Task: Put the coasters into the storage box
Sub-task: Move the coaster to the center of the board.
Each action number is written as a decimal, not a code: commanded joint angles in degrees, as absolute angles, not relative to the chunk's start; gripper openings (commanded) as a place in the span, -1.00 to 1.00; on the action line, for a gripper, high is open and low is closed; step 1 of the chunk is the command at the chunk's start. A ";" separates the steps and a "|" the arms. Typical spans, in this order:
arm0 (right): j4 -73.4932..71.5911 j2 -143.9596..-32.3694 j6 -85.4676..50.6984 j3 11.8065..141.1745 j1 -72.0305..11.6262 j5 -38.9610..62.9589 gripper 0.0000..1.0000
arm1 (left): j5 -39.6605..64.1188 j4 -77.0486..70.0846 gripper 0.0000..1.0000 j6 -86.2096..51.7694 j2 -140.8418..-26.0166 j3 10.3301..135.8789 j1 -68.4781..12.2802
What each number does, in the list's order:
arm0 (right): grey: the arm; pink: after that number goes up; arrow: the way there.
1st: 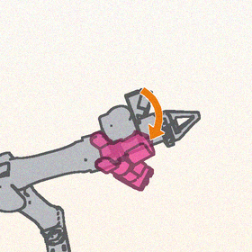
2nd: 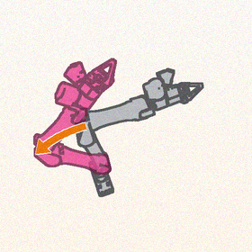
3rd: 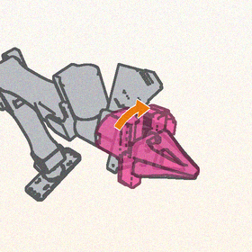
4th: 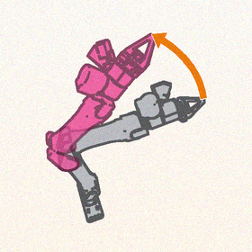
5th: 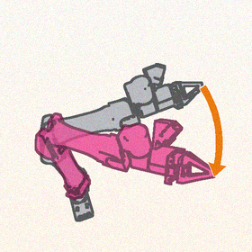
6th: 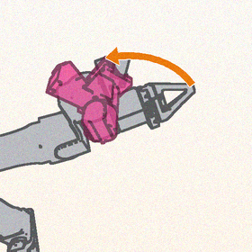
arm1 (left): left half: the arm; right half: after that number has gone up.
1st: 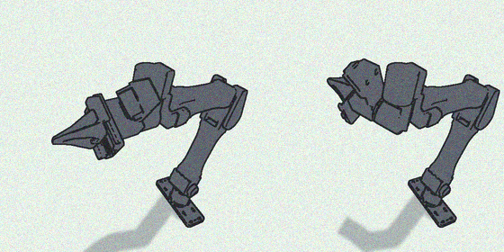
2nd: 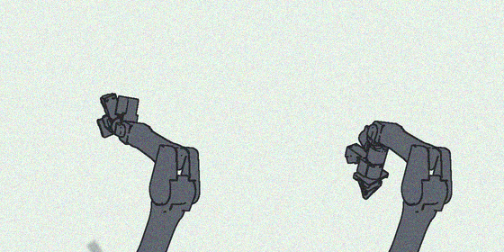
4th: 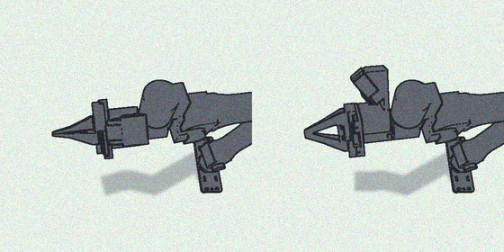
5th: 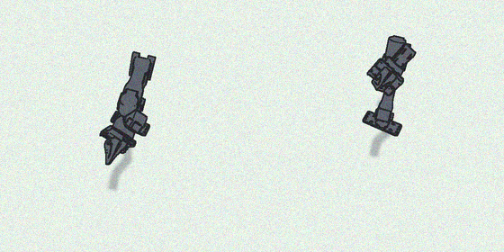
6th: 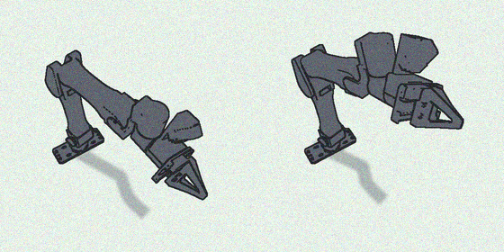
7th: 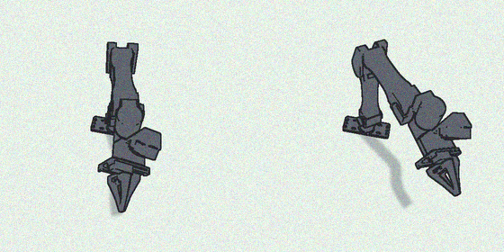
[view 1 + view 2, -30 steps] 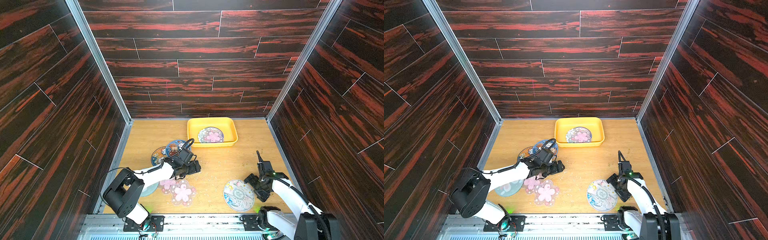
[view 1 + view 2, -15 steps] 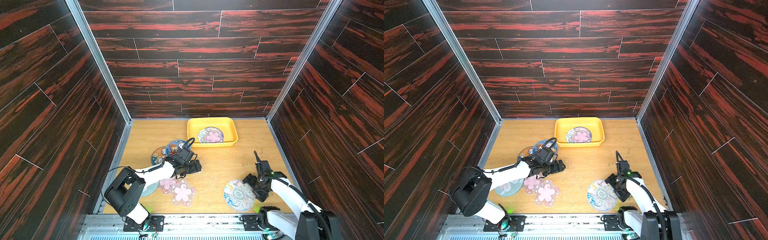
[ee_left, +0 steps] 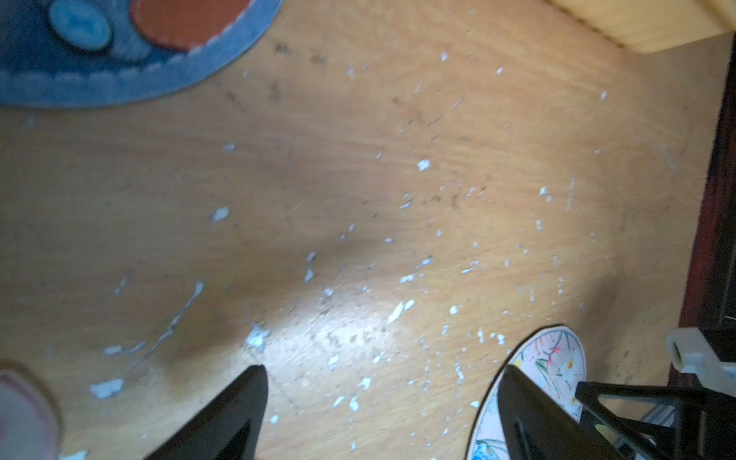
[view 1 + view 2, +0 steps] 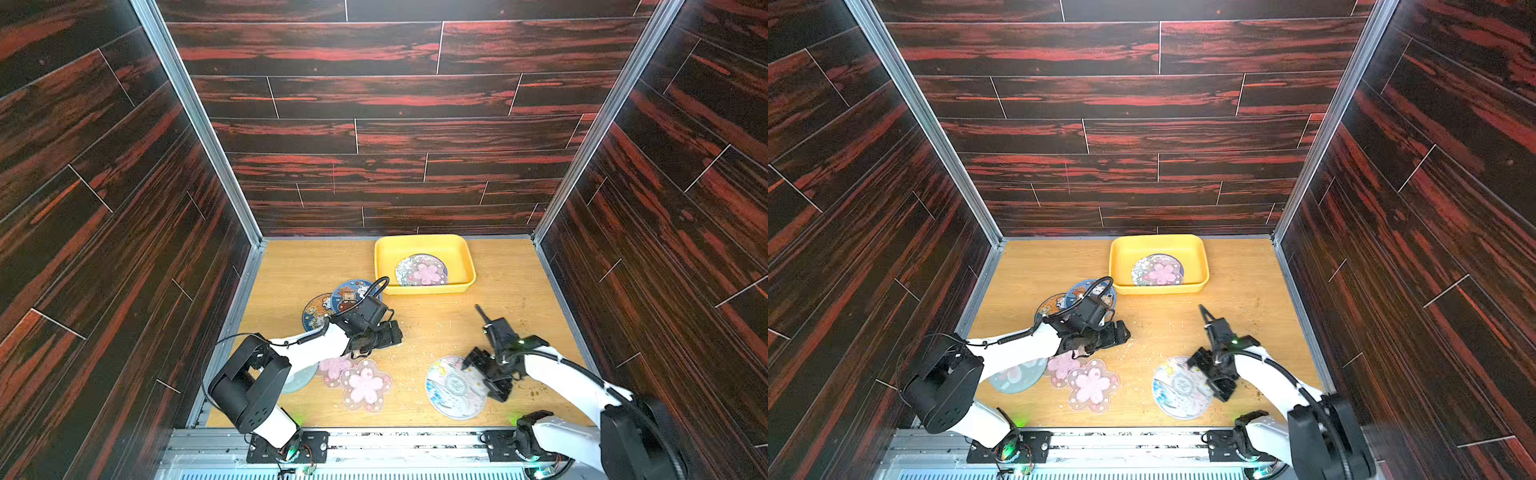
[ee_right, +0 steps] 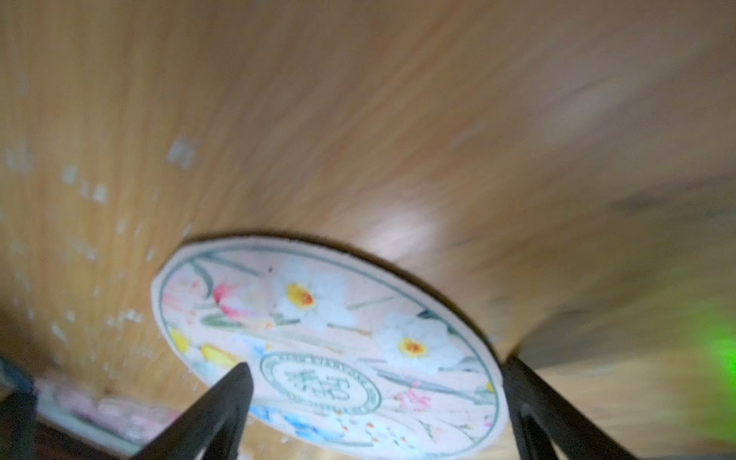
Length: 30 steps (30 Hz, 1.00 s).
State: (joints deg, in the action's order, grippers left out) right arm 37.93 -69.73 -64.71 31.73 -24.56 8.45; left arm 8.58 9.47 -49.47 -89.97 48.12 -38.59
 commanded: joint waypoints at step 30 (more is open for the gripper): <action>33.95 -73.66 -45.24 38.77 -32.06 13.13 0.79 | 3.26 17.46 0.38 -49.27 -92.51 50.24 -51.30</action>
State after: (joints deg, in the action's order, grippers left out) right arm 31.77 -74.91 -47.20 40.84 -31.86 11.94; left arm 4.73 14.55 -50.50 -91.42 48.45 -50.59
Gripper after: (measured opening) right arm 0.898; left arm 0.691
